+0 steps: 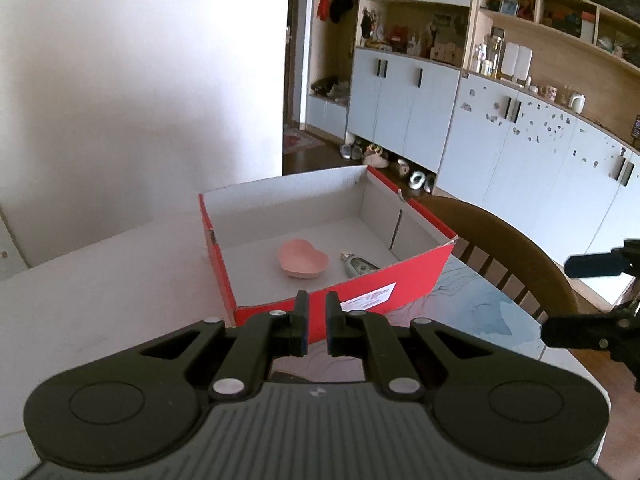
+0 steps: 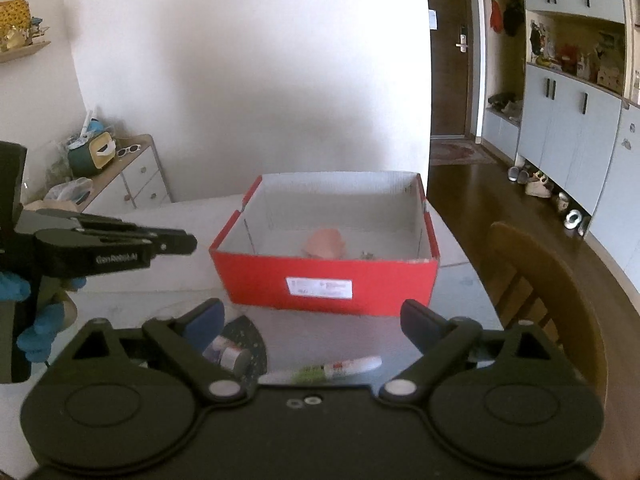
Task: Organize rigid objects
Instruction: 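Grasp the pink pig figurine with the left tool while the right tool grasps the green highlighter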
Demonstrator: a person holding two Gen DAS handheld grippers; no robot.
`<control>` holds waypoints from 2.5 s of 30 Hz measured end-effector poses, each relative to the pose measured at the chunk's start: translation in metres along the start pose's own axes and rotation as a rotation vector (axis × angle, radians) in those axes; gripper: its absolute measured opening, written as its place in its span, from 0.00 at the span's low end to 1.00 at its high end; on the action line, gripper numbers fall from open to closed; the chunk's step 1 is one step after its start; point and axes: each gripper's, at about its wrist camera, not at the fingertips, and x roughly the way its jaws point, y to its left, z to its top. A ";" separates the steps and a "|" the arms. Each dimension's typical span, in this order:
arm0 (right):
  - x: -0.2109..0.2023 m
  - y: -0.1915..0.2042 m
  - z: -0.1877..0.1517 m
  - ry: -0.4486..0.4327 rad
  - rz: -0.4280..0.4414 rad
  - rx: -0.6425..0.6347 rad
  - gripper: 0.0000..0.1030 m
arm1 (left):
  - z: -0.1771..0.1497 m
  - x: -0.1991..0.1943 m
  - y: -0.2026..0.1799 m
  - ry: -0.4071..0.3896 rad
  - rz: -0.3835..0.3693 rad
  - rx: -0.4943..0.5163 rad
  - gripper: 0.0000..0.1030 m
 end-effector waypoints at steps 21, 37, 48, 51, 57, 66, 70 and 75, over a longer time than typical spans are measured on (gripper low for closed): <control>-0.014 -0.011 -0.112 0.120 -0.110 0.109 0.92 | -0.082 -0.017 -0.005 0.018 -0.012 -0.063 0.08; 0.016 -0.020 -0.154 0.235 -0.195 0.136 0.81 | -0.124 -0.012 -0.029 0.055 -0.044 -0.034 0.73; 0.030 -0.025 -0.162 0.277 -0.220 0.151 0.78 | -0.146 0.030 -0.031 0.183 -0.021 -0.012 0.73; 0.030 -0.027 -0.163 0.278 -0.221 0.164 0.77 | -0.151 0.039 -0.030 0.214 -0.008 -0.012 0.73; 0.031 -0.033 -0.165 0.287 -0.237 0.196 0.67 | -0.156 0.048 -0.031 0.238 -0.005 -0.003 0.73; 0.034 -0.035 -0.168 0.291 -0.264 0.179 0.52 | -0.155 0.054 -0.032 0.235 0.020 0.002 0.73; 0.036 -0.028 -0.167 0.292 -0.280 0.123 0.39 | -0.156 0.056 -0.035 0.232 0.030 0.024 0.73; 0.035 -0.025 -0.167 0.285 -0.260 0.112 0.28 | -0.156 0.054 -0.038 0.229 0.028 0.037 0.72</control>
